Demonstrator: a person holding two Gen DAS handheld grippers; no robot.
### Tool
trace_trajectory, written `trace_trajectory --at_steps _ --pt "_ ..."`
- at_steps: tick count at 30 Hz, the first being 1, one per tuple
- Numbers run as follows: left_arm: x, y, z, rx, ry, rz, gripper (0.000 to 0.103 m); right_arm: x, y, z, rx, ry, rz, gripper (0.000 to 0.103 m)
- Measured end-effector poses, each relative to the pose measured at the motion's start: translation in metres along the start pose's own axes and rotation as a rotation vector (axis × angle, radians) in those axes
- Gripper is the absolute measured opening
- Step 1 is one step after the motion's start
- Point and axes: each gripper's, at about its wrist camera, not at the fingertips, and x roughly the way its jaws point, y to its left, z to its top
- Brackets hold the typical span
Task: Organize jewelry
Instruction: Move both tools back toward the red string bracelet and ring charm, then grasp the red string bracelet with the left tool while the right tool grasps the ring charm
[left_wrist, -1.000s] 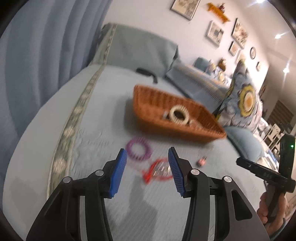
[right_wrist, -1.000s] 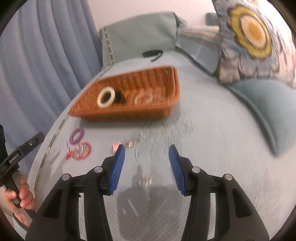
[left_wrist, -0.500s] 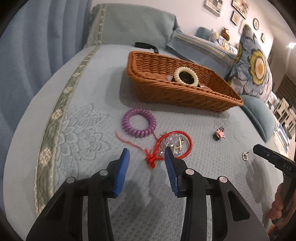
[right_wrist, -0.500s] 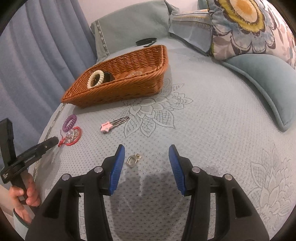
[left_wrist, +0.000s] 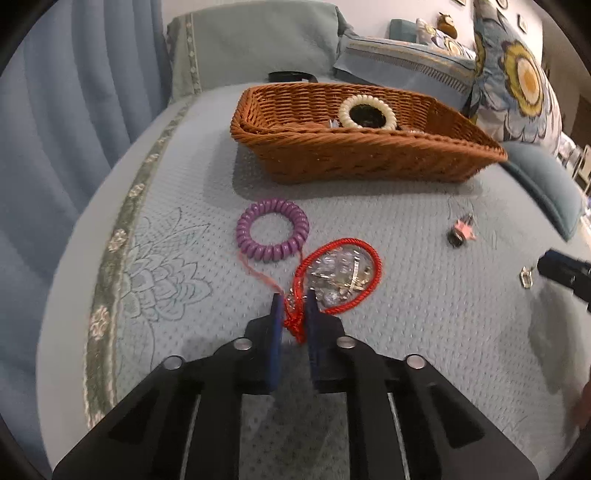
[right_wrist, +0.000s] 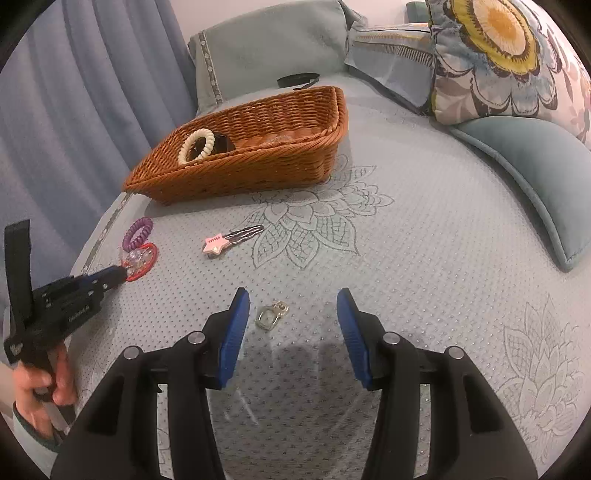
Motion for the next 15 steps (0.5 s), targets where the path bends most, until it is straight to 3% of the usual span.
trace_trajectory --at_steps 9,15 --pt "-0.021 0.009 -0.016 -0.075 0.005 -0.116 0.010 -0.001 -0.002 0.001 0.012 0.000 0.014 0.046" --pt "-0.008 0.017 -0.004 -0.120 0.011 -0.130 0.011 -0.002 -0.002 0.001 0.016 0.000 0.012 0.046"
